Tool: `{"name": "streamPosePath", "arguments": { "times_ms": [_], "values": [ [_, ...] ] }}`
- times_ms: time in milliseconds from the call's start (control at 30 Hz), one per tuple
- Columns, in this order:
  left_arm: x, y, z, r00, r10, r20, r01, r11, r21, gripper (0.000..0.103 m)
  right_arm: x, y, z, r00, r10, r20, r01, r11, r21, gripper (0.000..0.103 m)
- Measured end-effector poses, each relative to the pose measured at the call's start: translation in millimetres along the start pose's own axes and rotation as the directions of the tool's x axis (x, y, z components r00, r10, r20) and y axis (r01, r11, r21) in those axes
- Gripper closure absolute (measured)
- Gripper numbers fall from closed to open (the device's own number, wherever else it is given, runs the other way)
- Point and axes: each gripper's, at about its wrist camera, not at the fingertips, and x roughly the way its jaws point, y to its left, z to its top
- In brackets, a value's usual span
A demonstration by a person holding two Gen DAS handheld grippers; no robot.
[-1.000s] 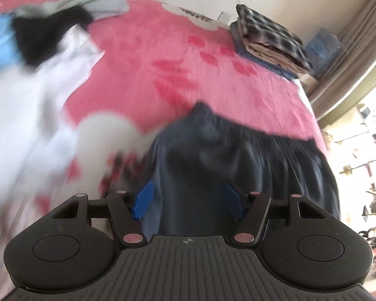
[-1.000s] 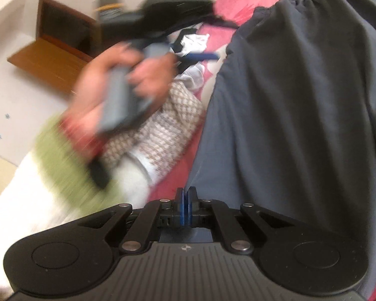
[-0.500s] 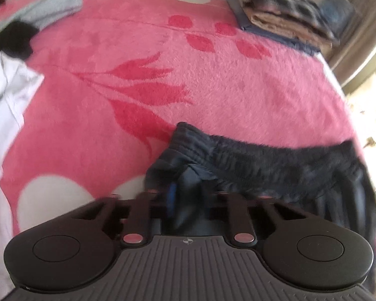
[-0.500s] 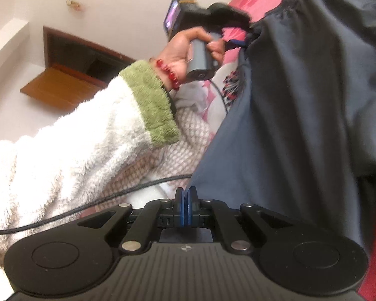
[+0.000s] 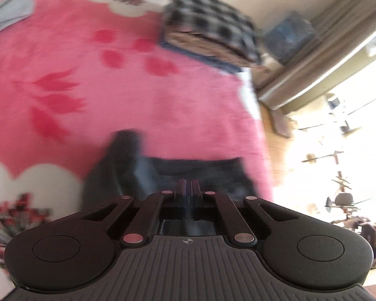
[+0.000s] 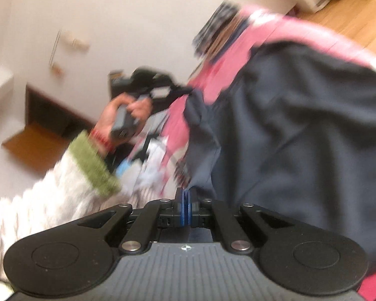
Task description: Fold clothes
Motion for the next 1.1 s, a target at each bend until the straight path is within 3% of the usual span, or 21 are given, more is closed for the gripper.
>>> {"name": "streamPosePath", "arguments": {
  "times_ms": [200, 400, 433, 500, 667, 800, 1033, 1100],
  "values": [
    [27, -66, -5, 0.999, -0.051, 0.009, 0.050, 0.997, 0.067, 0.103, -54, -48, 26, 0.981, -0.076, 0.177, 0.060, 0.994, 0.095, 0.101],
    [48, -74, -5, 0.999, 0.024, -0.022, -0.020, 0.986, 0.167, 0.100, -79, -87, 39, 0.969, -0.113, 0.218, 0.076, 0.982, 0.172, 0.102],
    [50, -71, -4, 0.999, 0.041, -0.033, -0.034, 0.982, 0.185, 0.097, -77, -90, 38, 0.970, -0.115, 0.213, 0.077, 0.981, 0.177, 0.102],
    [50, -59, -1, 0.994, 0.104, -0.023, -0.096, 0.968, 0.234, 0.074, -73, -96, 36, 0.972, -0.111, 0.206, 0.074, 0.981, 0.180, 0.102],
    [54, -30, 3, 0.964, 0.264, -0.007, -0.251, 0.923, 0.292, 0.060, -72, -107, 26, 0.977, -0.094, 0.192, 0.053, 0.976, 0.210, 0.102],
    [64, -23, 1, 0.931, 0.361, -0.044, -0.330, 0.890, 0.316, 0.060, -71, -109, 24, 0.978, -0.100, 0.186, 0.058, 0.974, 0.218, 0.102],
    [84, -29, -9, 0.879, 0.478, 0.000, -0.443, 0.814, 0.376, 0.061, -64, -105, 20, 0.979, -0.103, 0.173, 0.067, 0.977, 0.204, 0.102],
    [86, -26, -11, 0.877, 0.480, 0.006, -0.449, 0.816, 0.364, 0.082, -64, -105, 20, 0.979, -0.103, 0.174, 0.067, 0.977, 0.204, 0.102]
  ]
}}
